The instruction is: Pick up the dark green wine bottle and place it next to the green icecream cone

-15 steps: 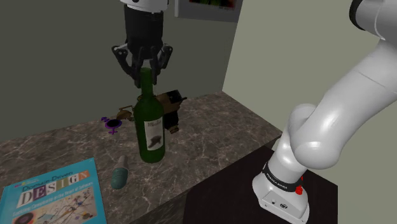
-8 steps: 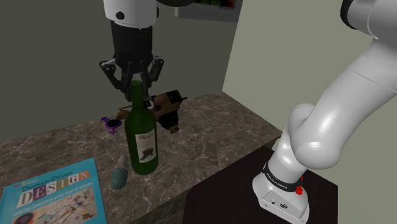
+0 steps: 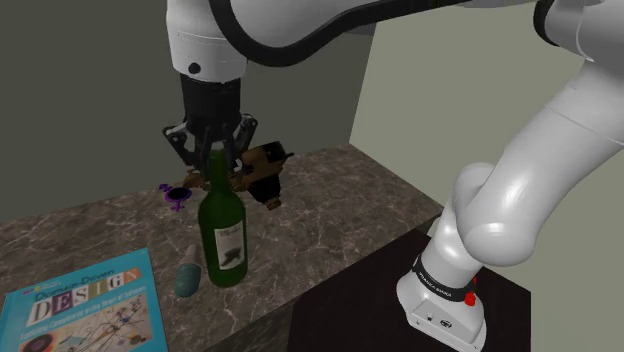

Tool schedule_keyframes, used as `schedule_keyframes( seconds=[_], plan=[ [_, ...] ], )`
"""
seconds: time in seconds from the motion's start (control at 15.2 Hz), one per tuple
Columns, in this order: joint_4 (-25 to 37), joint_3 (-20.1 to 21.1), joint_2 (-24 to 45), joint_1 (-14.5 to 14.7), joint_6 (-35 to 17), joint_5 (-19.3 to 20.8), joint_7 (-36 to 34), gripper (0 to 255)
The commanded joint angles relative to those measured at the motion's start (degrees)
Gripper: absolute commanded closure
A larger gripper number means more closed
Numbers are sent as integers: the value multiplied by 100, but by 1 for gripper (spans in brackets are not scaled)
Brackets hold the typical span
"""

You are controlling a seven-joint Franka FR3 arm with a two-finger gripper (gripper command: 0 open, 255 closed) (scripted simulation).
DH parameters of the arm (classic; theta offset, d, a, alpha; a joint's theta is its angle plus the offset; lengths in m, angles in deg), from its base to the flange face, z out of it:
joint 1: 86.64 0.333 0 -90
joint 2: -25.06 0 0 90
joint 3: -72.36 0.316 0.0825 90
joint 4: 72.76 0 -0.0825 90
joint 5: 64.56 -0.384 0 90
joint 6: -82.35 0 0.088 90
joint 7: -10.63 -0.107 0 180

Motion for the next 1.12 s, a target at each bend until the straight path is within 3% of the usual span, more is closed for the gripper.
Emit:
schedule_keyframes(
  seconds=[0.0, 0.53, 1.06],
  plan=[
    [-139, 10, 15, 3, -159, 5, -13, 255],
    [-639, 59, 157, 8, -790, 58, -87, 255],
    [-639, 59, 157, 8, -790, 58, -87, 255]
  ],
)
